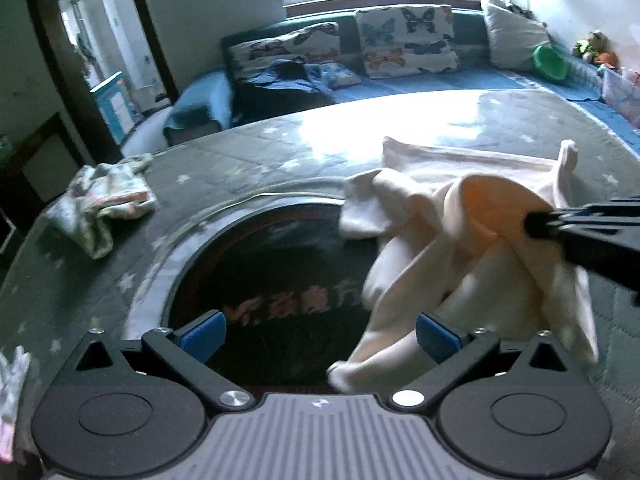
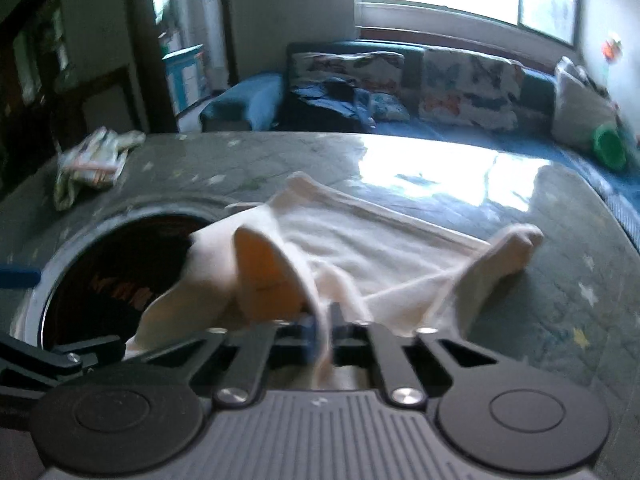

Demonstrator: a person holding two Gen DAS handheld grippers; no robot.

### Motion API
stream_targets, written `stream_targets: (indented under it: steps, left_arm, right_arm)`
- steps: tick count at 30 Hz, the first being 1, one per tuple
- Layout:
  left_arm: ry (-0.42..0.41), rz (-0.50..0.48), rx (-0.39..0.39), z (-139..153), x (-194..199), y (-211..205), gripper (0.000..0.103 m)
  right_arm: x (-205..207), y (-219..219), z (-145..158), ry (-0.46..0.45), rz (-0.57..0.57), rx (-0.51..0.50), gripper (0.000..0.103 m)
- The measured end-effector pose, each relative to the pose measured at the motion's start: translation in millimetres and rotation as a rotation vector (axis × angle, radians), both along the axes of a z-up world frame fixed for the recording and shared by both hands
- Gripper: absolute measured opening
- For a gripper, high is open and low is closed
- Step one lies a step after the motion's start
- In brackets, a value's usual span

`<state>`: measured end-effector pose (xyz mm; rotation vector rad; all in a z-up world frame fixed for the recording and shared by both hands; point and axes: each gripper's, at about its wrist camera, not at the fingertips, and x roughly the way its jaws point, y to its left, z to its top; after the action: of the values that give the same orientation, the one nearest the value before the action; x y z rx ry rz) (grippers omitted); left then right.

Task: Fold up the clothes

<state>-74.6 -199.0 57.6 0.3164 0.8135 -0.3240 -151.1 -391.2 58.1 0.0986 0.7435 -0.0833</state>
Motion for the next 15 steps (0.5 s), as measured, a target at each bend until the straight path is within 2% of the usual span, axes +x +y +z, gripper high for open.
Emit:
stream_targets:
  steps: [6,10,12,15]
  left_arm:
    - [0.04,-0.03,-0.059,-5,20,-19,0.093]
    - [0.072,-0.037,-0.087,-11,30,-29,0.086]
    - [0.078,-0.045,-0.089,-14,33,-34,0.079]
    - [0.092,-0.058,-0.096,-19,36,-37,0.065]
  right_arm:
    - [-64,-44,14,-0.067,-0.086,-0.005,0.003]
    - [-95,-65,4,-0.025,-0.127,-0.005,0.003]
    - [-100,-70,-3,0.007,-0.133,-0.002,0.004]
    - [-101,-71,-9,0.036,-0.128,-0.023,0.016]
